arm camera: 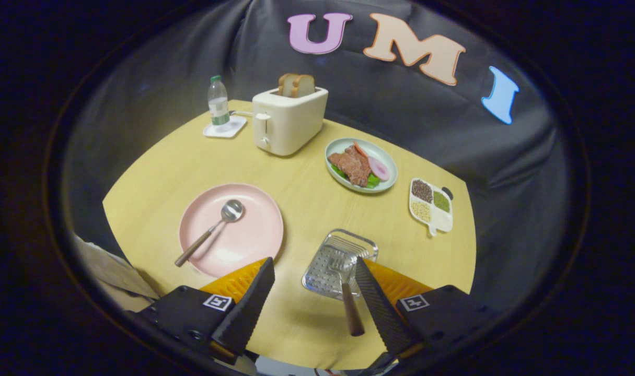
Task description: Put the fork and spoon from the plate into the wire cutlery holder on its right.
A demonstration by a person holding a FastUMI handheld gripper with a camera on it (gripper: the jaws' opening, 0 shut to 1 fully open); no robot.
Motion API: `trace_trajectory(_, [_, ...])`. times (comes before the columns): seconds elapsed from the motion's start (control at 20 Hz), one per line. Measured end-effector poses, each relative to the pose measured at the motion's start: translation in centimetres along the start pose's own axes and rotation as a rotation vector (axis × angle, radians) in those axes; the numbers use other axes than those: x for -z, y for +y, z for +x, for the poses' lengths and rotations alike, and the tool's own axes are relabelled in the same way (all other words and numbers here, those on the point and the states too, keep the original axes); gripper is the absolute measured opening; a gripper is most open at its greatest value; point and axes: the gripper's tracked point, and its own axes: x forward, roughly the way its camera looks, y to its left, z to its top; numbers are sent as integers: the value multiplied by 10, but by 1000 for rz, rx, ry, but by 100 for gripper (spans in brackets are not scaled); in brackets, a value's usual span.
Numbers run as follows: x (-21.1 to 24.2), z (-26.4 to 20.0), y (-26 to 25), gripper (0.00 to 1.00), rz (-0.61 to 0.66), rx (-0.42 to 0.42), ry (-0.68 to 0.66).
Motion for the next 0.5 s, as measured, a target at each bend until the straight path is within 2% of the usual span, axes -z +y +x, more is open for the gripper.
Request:
trace_trajectory(0.25, [-23,-6,42,99,71,8,-154])
trace_trajectory(0.5, [-22,7,68,100,129,22,-183])
